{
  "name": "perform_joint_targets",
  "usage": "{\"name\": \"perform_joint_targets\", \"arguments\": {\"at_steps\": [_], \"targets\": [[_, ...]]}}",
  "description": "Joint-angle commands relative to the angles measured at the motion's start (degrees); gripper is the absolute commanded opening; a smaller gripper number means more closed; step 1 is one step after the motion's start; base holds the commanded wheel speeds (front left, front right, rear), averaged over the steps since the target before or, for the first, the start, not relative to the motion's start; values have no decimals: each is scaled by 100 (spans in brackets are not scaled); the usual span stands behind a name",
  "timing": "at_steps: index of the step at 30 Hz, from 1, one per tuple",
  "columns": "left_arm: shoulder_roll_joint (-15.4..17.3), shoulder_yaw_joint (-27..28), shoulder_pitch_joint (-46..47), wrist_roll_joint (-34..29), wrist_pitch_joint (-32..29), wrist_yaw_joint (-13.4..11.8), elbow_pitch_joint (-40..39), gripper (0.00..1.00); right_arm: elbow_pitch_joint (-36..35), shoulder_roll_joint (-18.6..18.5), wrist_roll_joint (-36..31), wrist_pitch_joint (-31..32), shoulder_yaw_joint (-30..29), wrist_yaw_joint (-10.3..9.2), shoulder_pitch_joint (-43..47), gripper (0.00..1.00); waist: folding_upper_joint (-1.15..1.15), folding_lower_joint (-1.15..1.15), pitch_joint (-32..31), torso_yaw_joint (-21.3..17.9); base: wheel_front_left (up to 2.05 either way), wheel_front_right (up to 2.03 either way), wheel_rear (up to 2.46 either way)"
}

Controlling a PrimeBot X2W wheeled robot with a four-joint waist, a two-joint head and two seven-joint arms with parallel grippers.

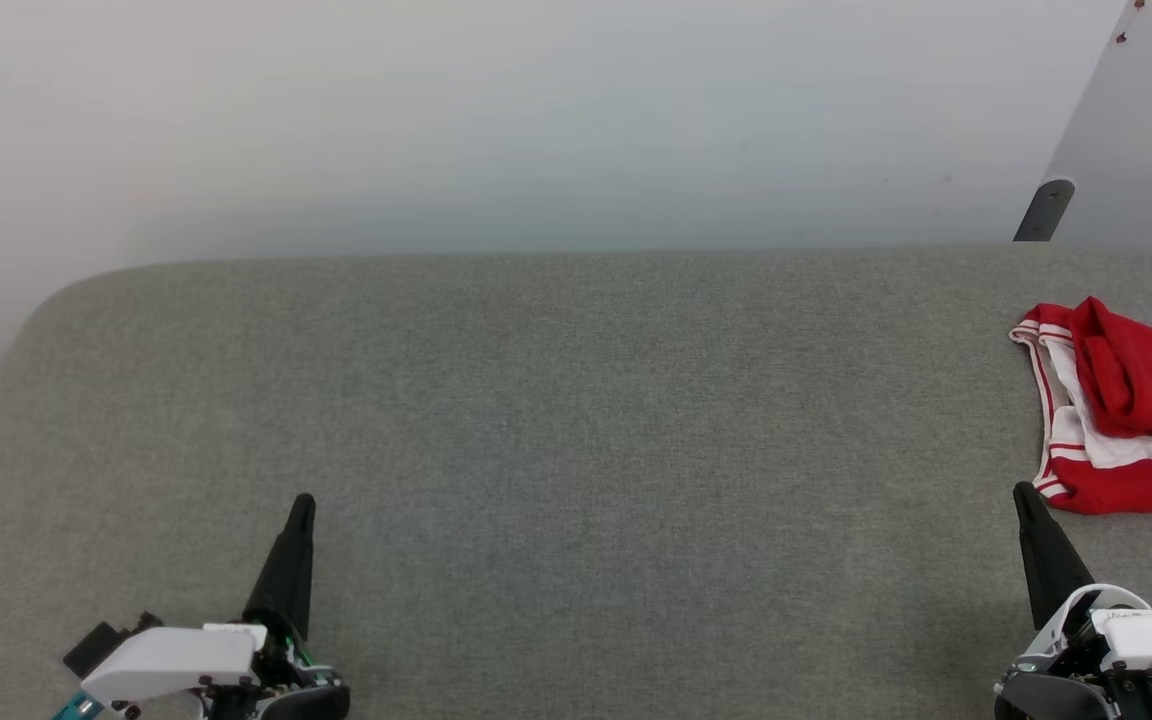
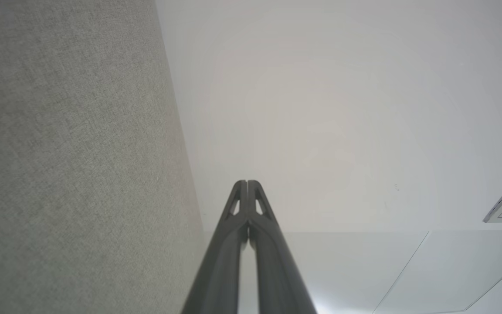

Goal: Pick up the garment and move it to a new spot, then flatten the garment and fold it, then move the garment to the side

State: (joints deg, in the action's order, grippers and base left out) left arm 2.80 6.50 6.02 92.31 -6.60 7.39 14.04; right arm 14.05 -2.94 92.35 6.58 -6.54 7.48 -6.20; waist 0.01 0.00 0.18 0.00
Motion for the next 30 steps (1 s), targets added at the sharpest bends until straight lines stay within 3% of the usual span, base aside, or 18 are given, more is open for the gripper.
{"name": "perform_joint_targets", "arguments": {"at_steps": [1,30], "targets": [[1,11,52,18,-9,18,6,0,1,20,13,13,0,2,-16,0,-1,0,0,0,0,0,0],[1,10,52,19,-8,19,5,0,1,20,14,12,1,2,-16,0,-1,0,0,0,0,0,0]]}}
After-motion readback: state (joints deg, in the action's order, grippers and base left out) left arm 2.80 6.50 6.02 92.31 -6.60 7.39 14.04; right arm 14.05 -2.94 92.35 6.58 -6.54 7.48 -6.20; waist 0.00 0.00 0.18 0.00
